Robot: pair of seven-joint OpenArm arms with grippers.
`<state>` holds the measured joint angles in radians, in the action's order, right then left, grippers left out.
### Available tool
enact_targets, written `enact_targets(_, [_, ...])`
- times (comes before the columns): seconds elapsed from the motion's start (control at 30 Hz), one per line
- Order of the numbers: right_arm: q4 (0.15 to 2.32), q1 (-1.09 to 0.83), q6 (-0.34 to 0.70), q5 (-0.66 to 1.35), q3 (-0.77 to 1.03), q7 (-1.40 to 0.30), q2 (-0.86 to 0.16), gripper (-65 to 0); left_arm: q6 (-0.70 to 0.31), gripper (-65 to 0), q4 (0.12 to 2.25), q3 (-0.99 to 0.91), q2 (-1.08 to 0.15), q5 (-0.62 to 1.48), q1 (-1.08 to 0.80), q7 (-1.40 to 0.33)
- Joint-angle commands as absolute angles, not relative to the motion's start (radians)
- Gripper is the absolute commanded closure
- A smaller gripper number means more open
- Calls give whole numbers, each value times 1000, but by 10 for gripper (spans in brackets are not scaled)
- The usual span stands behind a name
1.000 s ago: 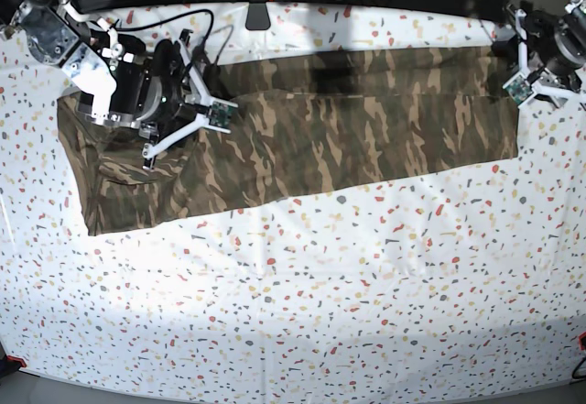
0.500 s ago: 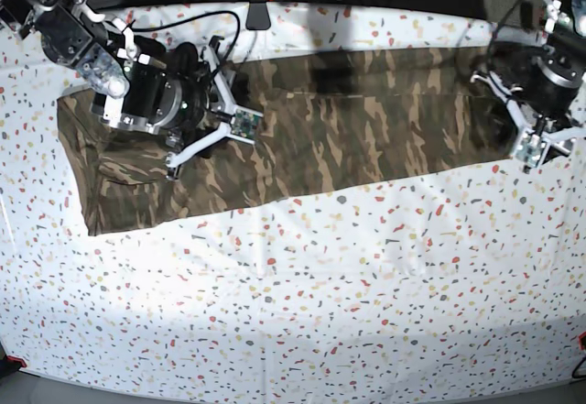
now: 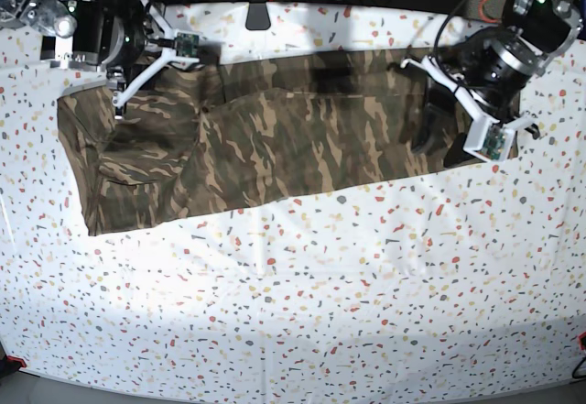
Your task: Fold the T-shirt properly
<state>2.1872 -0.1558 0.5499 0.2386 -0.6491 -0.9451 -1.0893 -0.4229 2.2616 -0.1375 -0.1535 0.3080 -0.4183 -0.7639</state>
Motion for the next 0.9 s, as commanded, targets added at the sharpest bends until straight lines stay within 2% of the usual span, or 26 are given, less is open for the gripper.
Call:
enact_targets(0.0, [2199, -163, 545, 216, -640, -950, -1121, -263, -424, -264, 2278, -141, -149, 316, -416, -741])
enact_targets(0.13, [2193, -191, 521, 116, -640, -886, -1126, -263, -425, -264, 2278, -141, -130, 318, -415, -739])
enact_targets(0.27, [2107, -191, 508, 61, -640, -786, -1082, -263, -427, -264, 2278, -141, -129, 318, -416, -741])
enact_targets(0.43, [1985, -191, 508, 50, -641, -801, -1003, -263, -427, -264, 2278, -141, -128, 319, -416, -741])
enact_targets(0.57, [1983, -191, 485, 4, -641, -812, -995, -262, -427, -264, 2278, -141, -129, 318, -416, -742])
enact_targets(0.6, [1983, -191, 485, -9, -641, -811, -995, -254, -427, -264, 2278, -141, -129, 316, -416, -746])
enact_targets(0.7, [1983, -191, 476, -31, -641, -809, -995, -177, -427, -264, 2278, -141, -131, 316, -416, -748])
enact_targets(0.87, [1981, -191, 433, -31, -641, -781, -995, -166, -427, -264, 2278, -141, -131, 316, -416, -748])
